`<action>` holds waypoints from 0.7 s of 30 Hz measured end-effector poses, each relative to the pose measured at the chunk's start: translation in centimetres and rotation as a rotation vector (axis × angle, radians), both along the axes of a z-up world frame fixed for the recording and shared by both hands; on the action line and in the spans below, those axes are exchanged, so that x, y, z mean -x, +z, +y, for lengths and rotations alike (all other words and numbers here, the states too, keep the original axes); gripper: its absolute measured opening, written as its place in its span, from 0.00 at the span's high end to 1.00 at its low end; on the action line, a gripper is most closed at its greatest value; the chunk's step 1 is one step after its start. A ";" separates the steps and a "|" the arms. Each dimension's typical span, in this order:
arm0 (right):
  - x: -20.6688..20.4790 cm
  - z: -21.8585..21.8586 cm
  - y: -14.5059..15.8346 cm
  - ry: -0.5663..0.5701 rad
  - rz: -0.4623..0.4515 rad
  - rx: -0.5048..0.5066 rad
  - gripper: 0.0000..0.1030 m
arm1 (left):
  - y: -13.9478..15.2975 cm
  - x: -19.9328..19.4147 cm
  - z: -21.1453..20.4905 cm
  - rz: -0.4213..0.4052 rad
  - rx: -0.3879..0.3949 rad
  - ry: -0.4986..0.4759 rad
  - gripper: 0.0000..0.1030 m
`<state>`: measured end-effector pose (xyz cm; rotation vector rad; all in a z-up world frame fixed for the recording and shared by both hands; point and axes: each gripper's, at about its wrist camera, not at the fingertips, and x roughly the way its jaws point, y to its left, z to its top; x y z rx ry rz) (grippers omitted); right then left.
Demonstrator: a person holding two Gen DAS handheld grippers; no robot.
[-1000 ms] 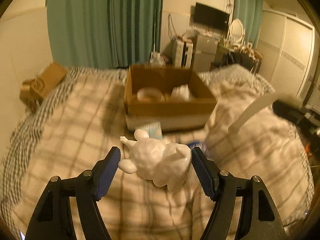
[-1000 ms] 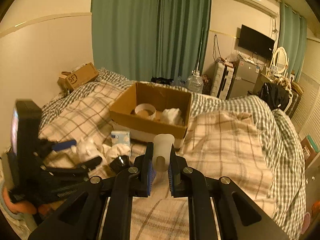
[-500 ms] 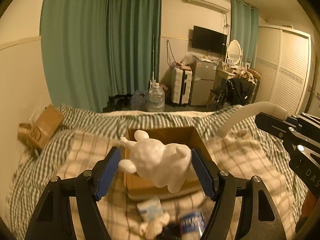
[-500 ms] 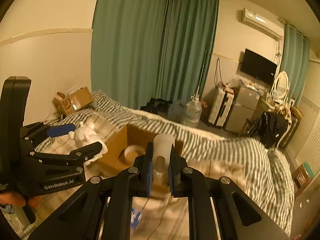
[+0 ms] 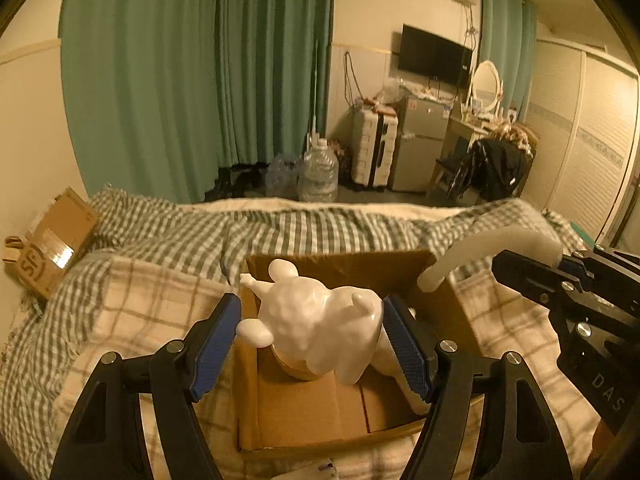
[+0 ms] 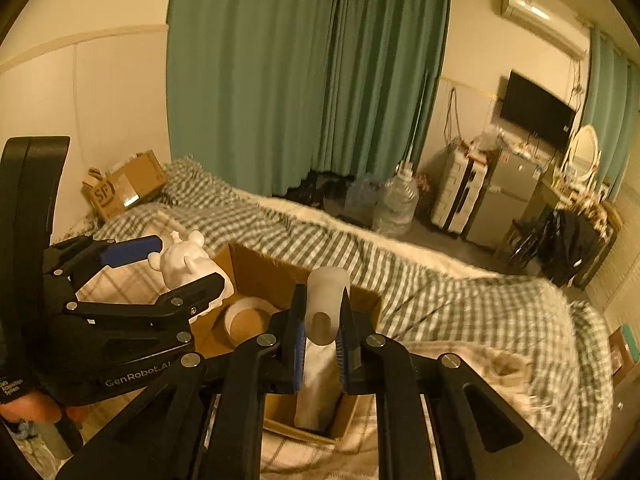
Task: Organize objects
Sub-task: 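Carry the figurine into the box with the left tool while the right tool releases the bottle there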
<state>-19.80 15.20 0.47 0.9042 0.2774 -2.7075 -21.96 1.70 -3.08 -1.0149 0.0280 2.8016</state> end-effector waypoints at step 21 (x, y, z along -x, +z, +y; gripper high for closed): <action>-7.4 2.7 6.6 -0.094 0.100 0.064 0.21 | 5.8 -7.5 -2.5 0.066 -0.001 0.067 0.00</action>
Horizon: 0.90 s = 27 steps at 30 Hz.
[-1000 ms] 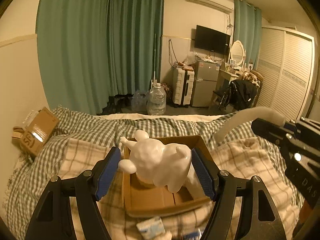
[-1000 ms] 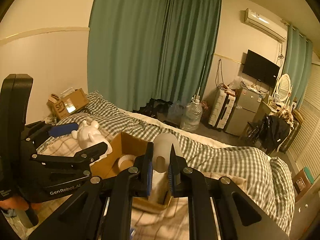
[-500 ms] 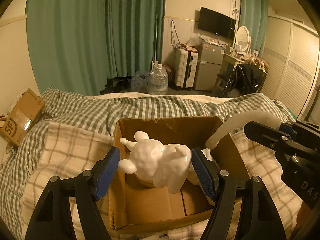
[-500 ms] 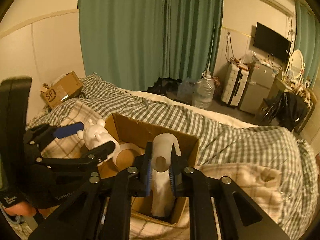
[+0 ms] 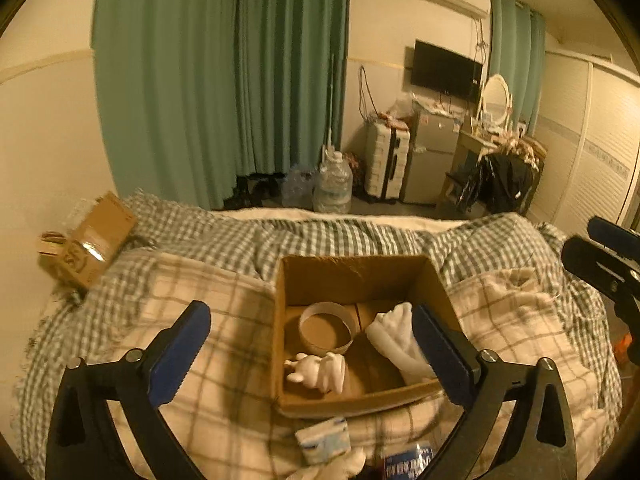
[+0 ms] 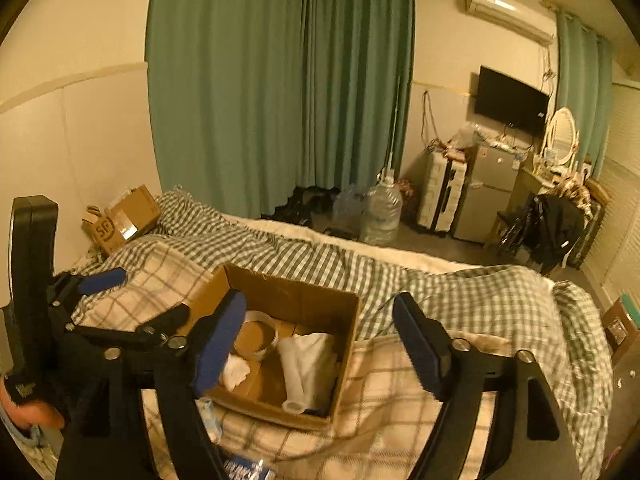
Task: Organize objects
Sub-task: 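Grasp the clear floss-pick container with the right tool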
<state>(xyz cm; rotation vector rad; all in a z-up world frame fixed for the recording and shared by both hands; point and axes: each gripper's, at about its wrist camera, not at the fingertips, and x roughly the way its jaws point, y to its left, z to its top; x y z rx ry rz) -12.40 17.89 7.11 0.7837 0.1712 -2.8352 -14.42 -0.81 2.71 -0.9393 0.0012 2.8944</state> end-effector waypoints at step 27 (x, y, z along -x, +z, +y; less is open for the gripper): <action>-7.7 -3.4 -12.4 -0.081 -0.181 -0.086 0.06 | -12.4 -9.9 -3.4 -0.056 0.084 0.120 0.00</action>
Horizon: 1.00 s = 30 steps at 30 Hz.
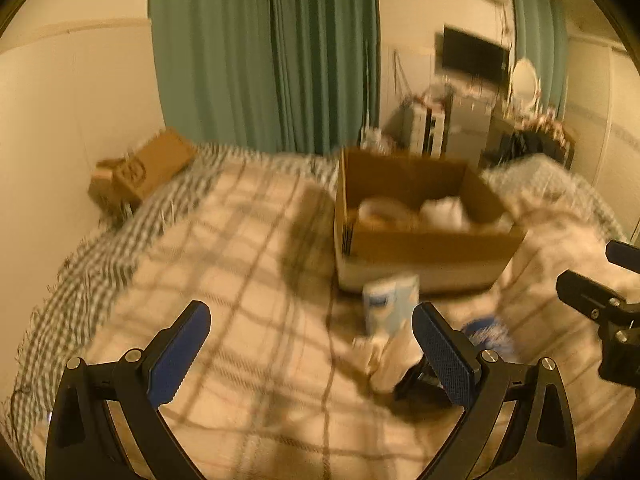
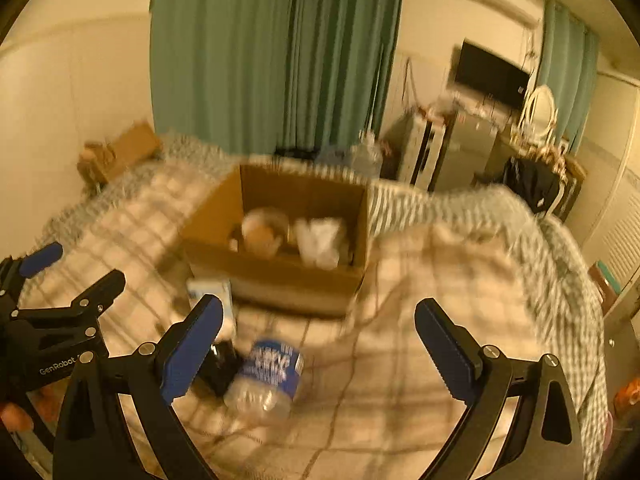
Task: Organize objects
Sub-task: 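Grasp the clear floss-pick container with the right tool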
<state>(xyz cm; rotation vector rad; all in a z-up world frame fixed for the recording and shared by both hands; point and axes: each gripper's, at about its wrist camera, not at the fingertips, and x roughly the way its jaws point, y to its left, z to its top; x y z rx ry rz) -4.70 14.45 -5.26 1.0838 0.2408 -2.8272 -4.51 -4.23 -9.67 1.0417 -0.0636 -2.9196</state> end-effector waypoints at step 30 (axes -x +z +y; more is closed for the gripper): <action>2.2 -2.5 -8.3 0.120 -0.278 -0.053 0.38 | -3.4 1.6 -0.9 -0.133 -0.031 0.001 0.00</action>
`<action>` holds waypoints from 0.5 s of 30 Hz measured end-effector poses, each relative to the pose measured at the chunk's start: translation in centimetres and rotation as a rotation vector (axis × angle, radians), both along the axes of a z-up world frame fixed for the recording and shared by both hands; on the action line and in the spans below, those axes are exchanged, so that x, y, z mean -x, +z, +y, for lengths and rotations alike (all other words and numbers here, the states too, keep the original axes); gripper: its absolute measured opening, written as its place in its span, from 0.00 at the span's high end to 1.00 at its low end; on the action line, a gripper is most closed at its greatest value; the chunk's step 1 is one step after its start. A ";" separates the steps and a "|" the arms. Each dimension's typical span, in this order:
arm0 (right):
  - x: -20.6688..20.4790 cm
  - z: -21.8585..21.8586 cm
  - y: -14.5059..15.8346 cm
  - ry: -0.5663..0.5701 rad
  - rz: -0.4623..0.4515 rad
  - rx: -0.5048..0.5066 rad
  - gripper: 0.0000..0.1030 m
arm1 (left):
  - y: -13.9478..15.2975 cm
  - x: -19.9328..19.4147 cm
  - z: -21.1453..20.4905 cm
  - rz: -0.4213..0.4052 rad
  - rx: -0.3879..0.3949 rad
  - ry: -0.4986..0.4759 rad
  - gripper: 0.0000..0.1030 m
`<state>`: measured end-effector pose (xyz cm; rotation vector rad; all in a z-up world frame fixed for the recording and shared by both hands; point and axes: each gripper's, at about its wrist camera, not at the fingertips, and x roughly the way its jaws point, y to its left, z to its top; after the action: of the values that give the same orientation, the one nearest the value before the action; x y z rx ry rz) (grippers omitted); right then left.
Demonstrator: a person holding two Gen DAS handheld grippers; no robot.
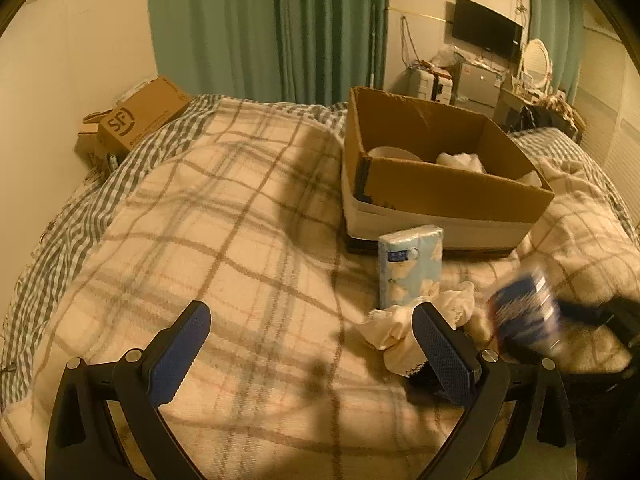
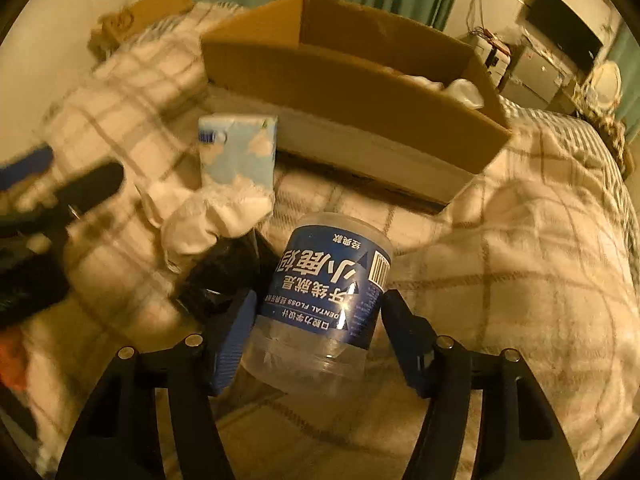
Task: Organize objects
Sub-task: 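Grasp the clear floss-pick container with the right tool, then grasp the white lace cloth with the left tool while the right tool holds the container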
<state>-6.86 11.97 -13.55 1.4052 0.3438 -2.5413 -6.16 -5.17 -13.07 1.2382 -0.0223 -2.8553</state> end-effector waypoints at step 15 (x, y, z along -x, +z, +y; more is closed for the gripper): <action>-0.6 2.8 3.3 -0.039 0.111 0.103 0.39 | -4.2 3.0 5.1 -0.142 0.037 -0.191 0.30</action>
<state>-6.28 14.79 -10.22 1.2489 0.2026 -2.6339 -9.11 -0.10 -17.30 1.5061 -0.2064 -2.8998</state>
